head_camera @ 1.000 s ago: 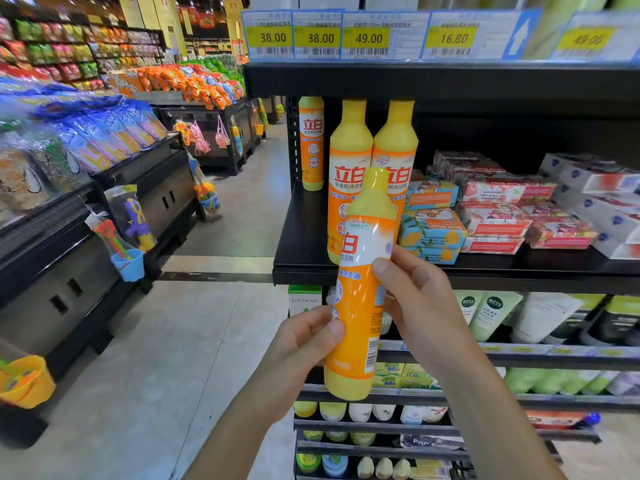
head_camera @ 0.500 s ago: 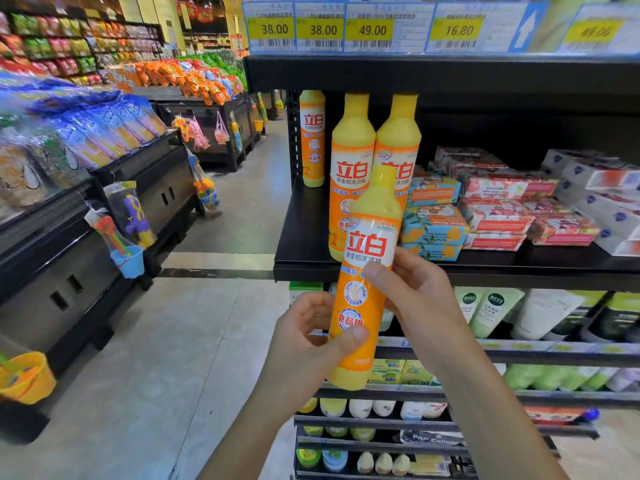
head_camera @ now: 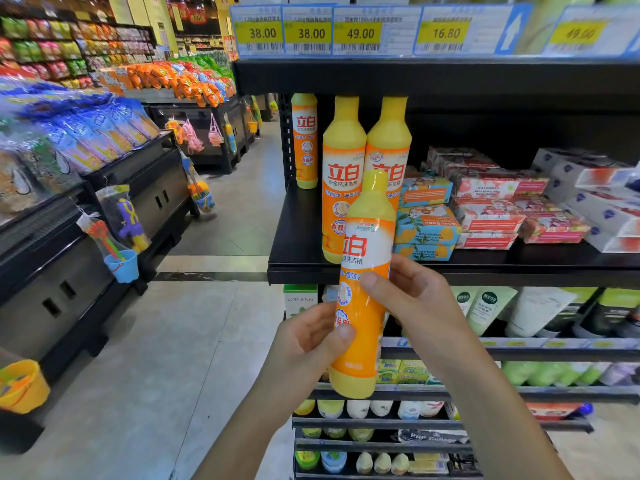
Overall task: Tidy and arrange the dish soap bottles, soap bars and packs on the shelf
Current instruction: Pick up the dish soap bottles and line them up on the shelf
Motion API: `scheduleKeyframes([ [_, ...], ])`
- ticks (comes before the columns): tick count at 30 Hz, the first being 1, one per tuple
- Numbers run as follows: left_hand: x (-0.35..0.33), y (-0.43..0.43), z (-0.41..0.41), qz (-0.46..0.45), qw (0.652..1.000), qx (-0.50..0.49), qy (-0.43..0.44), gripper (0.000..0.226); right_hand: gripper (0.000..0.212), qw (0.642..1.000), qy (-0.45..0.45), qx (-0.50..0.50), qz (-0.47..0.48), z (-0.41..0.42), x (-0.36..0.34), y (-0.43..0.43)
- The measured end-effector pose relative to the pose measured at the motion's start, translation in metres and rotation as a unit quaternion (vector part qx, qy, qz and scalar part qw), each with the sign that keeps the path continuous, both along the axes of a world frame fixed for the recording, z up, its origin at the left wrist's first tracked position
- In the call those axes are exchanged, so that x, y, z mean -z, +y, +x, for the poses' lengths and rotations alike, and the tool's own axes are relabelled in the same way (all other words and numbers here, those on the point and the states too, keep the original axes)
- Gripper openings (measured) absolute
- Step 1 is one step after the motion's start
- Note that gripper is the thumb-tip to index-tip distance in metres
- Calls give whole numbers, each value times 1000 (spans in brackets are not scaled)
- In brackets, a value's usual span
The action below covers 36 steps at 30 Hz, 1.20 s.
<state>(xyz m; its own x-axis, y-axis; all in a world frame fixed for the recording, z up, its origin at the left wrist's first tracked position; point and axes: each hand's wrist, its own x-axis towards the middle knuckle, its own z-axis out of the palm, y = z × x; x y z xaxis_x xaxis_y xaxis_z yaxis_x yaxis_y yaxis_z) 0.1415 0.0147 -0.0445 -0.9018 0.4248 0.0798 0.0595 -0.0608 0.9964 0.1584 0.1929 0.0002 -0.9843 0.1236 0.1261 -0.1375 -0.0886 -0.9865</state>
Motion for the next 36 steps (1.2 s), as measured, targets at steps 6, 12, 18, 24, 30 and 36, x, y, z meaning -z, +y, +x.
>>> scheduleKeyframes([
  [6, -6, 19, -2, -36, 997, 69, 4, 50, 40, 998, -9, 59, -18, 13, 2, 20],
  [12, -11, 62, -16, -122, 982, 130, 63, 38, 41, 986, -47, 159, -24, 36, 11, 62],
  [18, 9, 152, -29, -337, 855, 121, 375, 33, 36, 959, -82, 269, -36, 82, 25, 124],
  [24, 20, 253, -10, -358, 744, 205, 525, 28, 26, 901, -121, 414, -50, 141, 54, 193],
  [30, 50, 354, 20, -337, 682, 284, 584, 36, 30, 842, -138, 509, -112, 207, 85, 259],
  [36, 62, 452, 70, -324, 673, 344, 569, 22, 20, 793, -144, 578, -131, 273, 107, 330],
])
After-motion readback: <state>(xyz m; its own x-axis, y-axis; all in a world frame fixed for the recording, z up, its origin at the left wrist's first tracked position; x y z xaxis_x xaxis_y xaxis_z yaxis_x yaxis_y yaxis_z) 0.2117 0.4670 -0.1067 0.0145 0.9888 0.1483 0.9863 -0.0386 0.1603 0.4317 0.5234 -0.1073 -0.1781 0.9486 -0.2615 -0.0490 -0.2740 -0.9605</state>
